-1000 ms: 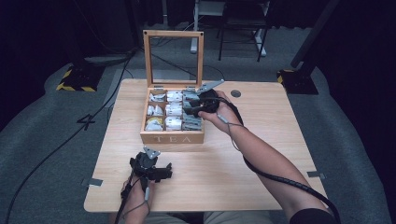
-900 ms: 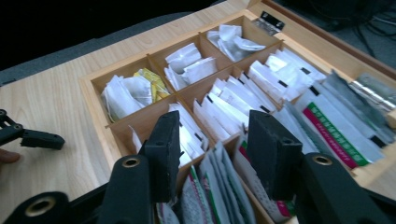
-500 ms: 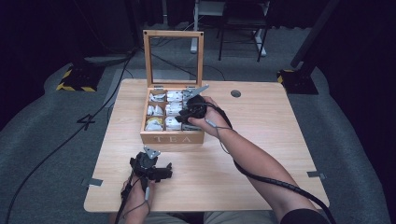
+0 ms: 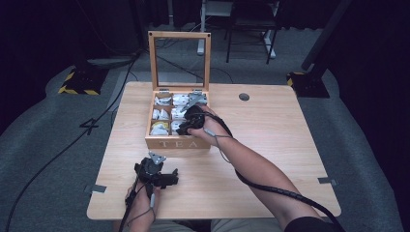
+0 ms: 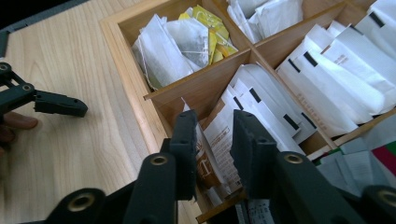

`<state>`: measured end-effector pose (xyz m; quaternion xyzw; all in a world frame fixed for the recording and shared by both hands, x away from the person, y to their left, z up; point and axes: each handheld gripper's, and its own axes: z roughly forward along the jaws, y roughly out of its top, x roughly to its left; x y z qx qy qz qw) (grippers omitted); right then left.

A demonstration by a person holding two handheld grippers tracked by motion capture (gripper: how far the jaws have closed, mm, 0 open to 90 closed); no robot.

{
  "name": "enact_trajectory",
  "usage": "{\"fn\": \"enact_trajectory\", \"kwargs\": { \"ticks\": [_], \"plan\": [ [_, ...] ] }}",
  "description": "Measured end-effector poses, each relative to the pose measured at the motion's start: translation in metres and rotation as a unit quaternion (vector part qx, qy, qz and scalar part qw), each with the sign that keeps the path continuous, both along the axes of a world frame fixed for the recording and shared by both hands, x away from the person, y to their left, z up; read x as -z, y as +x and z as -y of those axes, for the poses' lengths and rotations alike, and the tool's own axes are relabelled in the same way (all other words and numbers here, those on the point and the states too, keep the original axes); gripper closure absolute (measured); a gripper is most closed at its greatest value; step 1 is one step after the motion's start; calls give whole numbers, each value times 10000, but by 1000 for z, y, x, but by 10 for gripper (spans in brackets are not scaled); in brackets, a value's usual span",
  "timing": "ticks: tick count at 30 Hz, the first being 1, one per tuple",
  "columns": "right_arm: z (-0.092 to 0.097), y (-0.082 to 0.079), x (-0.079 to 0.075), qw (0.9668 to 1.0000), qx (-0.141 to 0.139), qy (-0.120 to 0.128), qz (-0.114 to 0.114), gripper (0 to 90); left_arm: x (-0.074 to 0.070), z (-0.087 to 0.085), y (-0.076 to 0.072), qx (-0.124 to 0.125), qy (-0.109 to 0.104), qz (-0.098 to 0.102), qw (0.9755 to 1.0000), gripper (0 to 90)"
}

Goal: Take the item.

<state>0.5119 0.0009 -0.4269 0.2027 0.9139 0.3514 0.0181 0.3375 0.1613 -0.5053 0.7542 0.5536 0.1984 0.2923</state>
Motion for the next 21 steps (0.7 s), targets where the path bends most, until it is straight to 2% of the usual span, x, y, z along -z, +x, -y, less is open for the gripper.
{"fn": "enact_trajectory", "kwargs": {
  "ticks": [4,8,9,12,13,16,21],
  "plan": [
    [-4,1,3,9999,21,-126,-5,734,0,0,0,-1,-13,-3,10000,0],
    [-6,3,9,9997,111,-166,-123,744,0,0,0,1,-11,-4,10000,0],
    [-7,3,10,9994,146,-189,-252,807,0,0,0,1,-12,-4,10000,0],
    [-8,2,9,9992,108,-245,-302,867,0,0,0,2,-16,-2,10000,0],
    [-9,0,7,9993,60,-288,-243,900,0,0,0,2,-12,-4,10000,0],
    [-9,0,6,9993,28,-318,-183,900,0,0,0,4,-14,-3,10000,0],
    [-7,-2,-3,9999,-15,-145,-65,900,0,0,0,11,-14,-8,10000,0]
  ]
}}
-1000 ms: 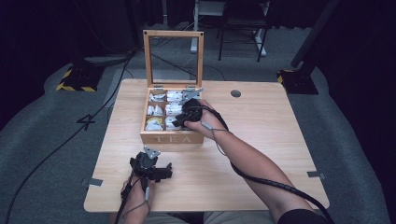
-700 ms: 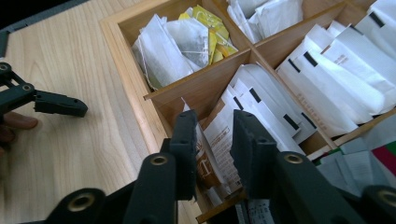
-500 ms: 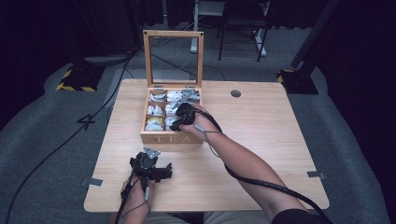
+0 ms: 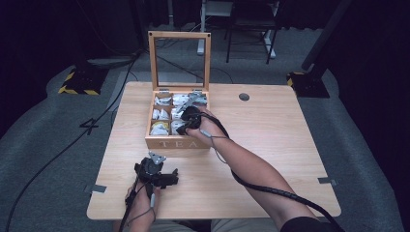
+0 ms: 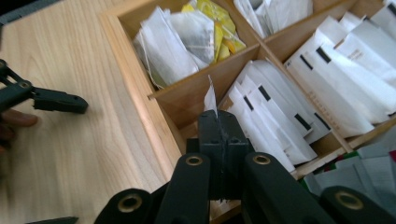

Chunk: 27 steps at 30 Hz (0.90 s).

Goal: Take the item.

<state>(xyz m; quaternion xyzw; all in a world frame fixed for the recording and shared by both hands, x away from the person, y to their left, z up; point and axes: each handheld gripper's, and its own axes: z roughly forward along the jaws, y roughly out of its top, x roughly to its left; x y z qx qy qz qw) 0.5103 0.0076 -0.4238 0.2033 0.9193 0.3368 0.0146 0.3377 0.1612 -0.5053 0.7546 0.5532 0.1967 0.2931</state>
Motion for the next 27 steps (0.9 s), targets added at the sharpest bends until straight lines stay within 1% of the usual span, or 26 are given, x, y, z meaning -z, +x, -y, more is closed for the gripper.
{"fn": "enact_trajectory", "kwargs": {
  "ticks": [1,2,4,6,7,8,9,10,13,14,15,17,18,19,21,22,23,27],
  "plan": [
    [0,0,0,10000,0,0,0,900,0,0,0,0,0,0,10000,0],
    [1,-1,-5,9999,-30,30,97,900,0,0,0,-3,4,0,10000,0],
    [1,-2,-8,9998,-32,75,189,900,0,0,0,-6,0,2,10000,0],
    [2,-3,-12,9996,-13,155,252,900,0,0,0,-6,11,9,10000,0],
    [2,-3,-12,9996,-13,155,252,900,0,0,0,-6,11,9,10000,0],
    [3,-3,-15,9993,-16,200,316,900,0,0,0,-6,10,9,10000,0],
    [3,-3,-15,9993,-16,200,316,900,0,0,0,-6,10,9,10000,0],
    [5,-4,-19,9989,-4,263,377,900,0,0,0,-6,10,9,10000,0],
    [9,-4,-24,9982,35,419,422,900,0,0,0,-5,17,12,10000,0],
    [9,-4,-24,9982,35,419,422,900,0,0,0,-5,17,12,10000,0],
    [11,-5,-28,9976,68,521,461,900,0,0,0,-3,15,11,10000,0],
    [15,-6,-32,9968,75,632,478,900,0,0,0,-4,11,11,10000,0],
    [15,-6,-32,9968,75,632,478,900,0,0,0,-4,9,11,10000,0],
    [18,-7,-36,9959,83,756,482,900,0,0,0,3,9,9,10000,0],
    [21,-9,-40,9950,46,844,532,900,0,0,0,4,9,7,10000,0],
    [21,-9,-40,9950,46,844,532,900,0,0,0,4,9,7,10000,0],
    [25,-12,-45,9943,24,924,538,900,0,0,0,0,-14,-9,10000,0],
    [35,-16,-55,9913,-9,1194,544,900,0,0,0,3,-13,-10,10000,0]
  ]
}}
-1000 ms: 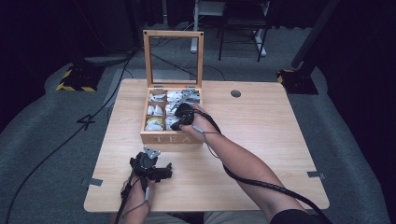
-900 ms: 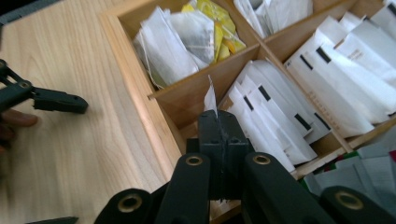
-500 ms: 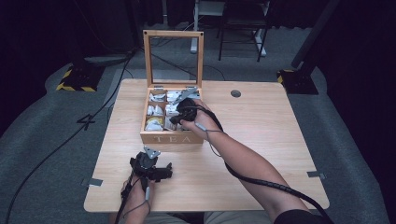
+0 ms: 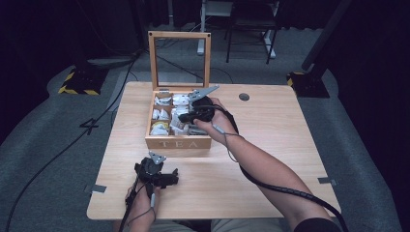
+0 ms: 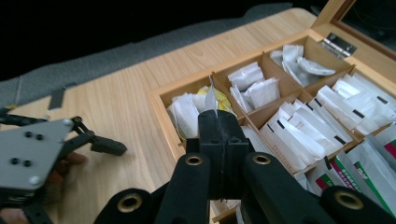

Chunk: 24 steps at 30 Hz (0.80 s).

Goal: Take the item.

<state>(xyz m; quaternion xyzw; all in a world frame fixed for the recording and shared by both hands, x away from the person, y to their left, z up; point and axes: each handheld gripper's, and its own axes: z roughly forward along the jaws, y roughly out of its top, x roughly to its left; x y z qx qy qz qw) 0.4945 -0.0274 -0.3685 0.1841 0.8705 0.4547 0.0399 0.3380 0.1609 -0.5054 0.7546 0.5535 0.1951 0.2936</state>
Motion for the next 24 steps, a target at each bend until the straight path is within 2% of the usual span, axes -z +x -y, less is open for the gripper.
{"fn": "enact_trajectory", "kwargs": {
  "ticks": [14,24],
  "plan": [
    [35,-17,-25,9986,-53,508,113,900,0,0,0,11,37,14,10000,0],
    [60,-24,-32,9970,49,755,134,900,0,0,0,-7,5,-5,10000,0]
  ]
}}
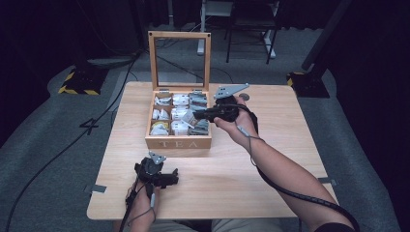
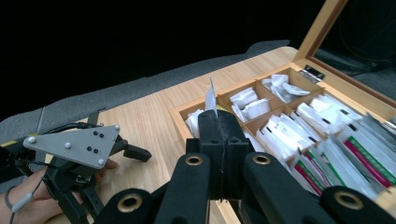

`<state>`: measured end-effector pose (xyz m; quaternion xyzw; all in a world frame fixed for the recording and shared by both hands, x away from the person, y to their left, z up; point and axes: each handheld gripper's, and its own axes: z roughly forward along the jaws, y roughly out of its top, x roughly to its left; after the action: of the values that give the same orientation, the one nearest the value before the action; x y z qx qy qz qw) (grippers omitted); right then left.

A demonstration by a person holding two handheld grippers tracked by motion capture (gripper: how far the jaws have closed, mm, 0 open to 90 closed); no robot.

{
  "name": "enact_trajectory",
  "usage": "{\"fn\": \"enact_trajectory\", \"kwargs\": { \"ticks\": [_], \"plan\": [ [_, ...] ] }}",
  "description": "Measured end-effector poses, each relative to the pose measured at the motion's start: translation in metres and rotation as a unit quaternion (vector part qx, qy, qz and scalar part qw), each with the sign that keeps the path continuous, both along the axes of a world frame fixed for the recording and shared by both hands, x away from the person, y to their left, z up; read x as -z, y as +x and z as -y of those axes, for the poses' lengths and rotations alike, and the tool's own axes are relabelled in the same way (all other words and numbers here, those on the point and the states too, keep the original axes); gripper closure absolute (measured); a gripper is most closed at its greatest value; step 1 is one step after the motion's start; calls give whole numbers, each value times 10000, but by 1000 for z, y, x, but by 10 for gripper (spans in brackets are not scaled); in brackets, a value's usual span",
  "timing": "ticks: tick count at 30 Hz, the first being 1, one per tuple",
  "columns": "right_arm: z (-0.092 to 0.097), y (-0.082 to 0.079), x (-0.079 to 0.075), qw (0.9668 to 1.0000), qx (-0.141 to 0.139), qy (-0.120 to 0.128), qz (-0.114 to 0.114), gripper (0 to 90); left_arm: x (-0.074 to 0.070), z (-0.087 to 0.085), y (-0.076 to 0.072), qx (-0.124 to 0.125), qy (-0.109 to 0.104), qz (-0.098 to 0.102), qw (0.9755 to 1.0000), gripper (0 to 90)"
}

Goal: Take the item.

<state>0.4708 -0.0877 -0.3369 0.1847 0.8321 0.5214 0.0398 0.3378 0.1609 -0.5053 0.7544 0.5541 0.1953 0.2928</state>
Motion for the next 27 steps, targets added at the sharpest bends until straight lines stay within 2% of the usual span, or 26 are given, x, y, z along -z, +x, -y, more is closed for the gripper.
{"fn": "enact_trajectory", "kwargs": {
  "ticks": [1,3,4,8,9,12,14,16,27],
  "plan": [
    [10,-1,-2,9999,76,84,-3,900,0,0,0,19,14,6,10000,0],
    [13,-2,-3,9999,109,104,-1,900,0,0,0,6,-8,12,10000,1],
    [22,-3,-6,9998,172,116,15,900,0,-1,-1,16,1,20,10000,1],
    [36,-5,-7,9996,277,97,23,900,0,-2,-1,66,16,23,10000,0],
    [47,-5,-7,9993,364,79,12,900,0,-2,-1,69,13,15,10000,0],
    [61,-4,-8,9988,475,91,30,900,0,-2,-1,64,8,19,10000,0],
    [65,-3,-8,9987,504,95,32,900,0,-2,-1,59,17,21,10000,0],
    [80,-2,-10,9979,642,123,35,900,0,-1,-1,12,11,15,10000,0],
    [117,-3,-22,9955,918,-7,217,900,0,1,0,-41,25,16,10000,0]
  ]
}}
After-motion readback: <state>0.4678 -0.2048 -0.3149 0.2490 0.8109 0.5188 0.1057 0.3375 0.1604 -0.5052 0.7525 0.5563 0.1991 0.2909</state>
